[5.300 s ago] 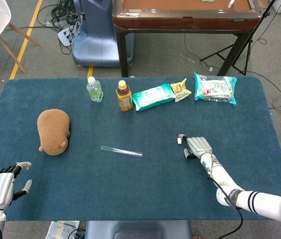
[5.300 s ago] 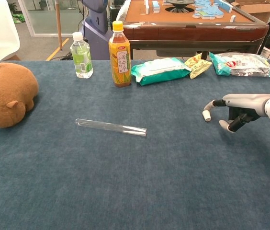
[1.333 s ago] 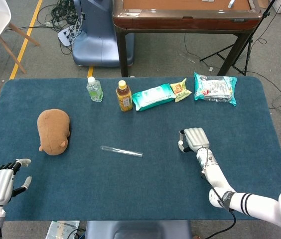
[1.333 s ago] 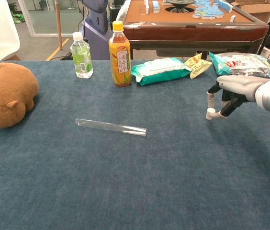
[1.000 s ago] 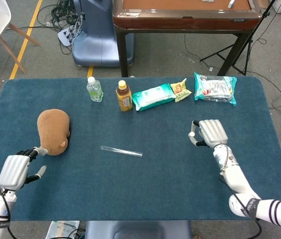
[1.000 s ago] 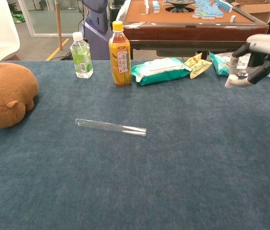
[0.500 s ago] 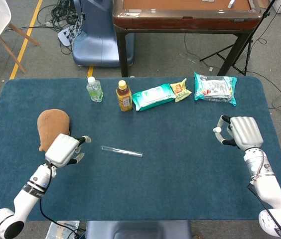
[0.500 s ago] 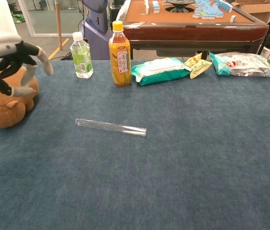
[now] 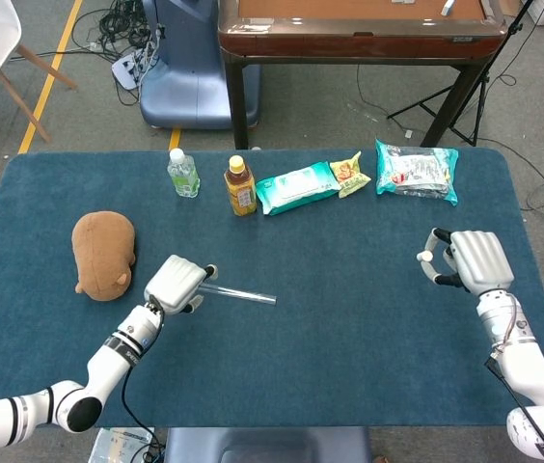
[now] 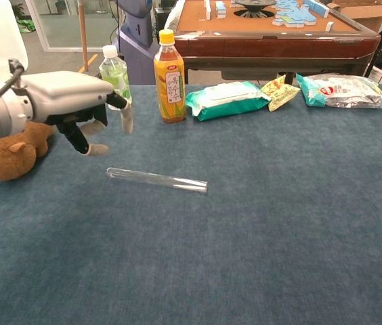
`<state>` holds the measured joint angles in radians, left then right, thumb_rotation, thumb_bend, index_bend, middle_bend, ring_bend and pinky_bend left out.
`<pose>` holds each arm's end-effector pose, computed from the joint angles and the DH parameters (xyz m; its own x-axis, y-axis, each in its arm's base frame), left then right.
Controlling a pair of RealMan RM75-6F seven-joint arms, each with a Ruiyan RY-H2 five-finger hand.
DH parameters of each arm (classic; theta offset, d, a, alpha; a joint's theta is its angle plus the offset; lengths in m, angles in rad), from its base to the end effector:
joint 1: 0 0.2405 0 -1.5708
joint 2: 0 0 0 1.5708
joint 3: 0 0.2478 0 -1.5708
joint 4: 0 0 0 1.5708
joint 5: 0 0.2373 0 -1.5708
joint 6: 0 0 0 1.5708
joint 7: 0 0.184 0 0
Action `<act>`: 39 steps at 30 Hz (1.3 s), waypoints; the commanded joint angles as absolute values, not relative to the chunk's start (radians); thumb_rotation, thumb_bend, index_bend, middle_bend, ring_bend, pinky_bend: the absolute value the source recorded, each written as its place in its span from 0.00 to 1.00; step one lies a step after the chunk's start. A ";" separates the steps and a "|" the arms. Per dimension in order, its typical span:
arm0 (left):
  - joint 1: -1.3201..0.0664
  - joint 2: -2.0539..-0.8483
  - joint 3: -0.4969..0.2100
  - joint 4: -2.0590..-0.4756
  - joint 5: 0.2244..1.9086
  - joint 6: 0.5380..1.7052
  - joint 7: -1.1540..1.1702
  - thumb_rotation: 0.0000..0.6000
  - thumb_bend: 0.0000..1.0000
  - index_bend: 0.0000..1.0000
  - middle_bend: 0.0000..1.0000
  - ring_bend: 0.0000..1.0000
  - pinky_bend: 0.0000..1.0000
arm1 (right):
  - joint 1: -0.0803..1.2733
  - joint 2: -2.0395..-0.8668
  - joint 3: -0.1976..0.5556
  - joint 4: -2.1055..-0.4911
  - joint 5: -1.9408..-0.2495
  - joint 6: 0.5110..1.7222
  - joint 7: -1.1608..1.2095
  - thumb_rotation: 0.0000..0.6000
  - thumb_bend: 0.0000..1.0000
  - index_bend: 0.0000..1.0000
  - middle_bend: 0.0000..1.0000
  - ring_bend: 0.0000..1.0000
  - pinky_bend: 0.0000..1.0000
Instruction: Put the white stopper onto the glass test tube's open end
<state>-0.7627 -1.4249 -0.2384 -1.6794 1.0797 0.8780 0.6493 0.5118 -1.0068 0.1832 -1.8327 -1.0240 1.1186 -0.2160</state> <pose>-0.0883 0.3698 -0.0363 0.6327 0.1722 0.7550 0.7118 -0.5133 -0.4794 -0.2246 -0.3544 0.1217 0.3839 -0.1460 0.9118 -0.9233 -0.0449 0.3815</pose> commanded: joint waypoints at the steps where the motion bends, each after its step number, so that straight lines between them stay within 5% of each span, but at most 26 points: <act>1: -0.842 -1.495 -0.223 -1.643 0.930 0.847 0.752 1.00 0.29 0.39 0.90 1.00 1.00 | 0.508 -1.009 0.180 -1.827 -1.027 1.112 -0.207 1.00 0.35 0.56 1.00 1.00 1.00; 9: -0.940 -1.595 -0.210 -1.543 0.732 0.860 0.822 1.00 0.29 0.41 0.91 1.00 1.00 | 0.495 -1.011 0.174 -1.811 -1.034 1.108 -0.197 1.00 0.35 0.56 1.00 1.00 1.00; 16: -0.993 -1.653 -0.214 -1.463 0.634 0.878 0.825 0.87 0.29 0.41 0.91 1.00 1.00 | 0.488 -1.012 0.171 -1.806 -1.040 1.101 -0.189 1.00 0.35 0.56 1.00 1.00 1.00; 39: -1.084 -1.749 -0.182 -1.360 0.524 0.895 0.826 0.83 0.29 0.44 0.91 1.00 1.00 | 0.462 -1.002 0.166 -1.797 -1.048 1.091 -0.163 1.00 0.35 0.57 1.00 1.00 1.00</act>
<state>-1.0825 -1.7472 -0.1827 -1.3612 0.5238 0.8941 0.8273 0.4625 -1.0018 0.1663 -1.7973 -1.0477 1.0909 -0.1629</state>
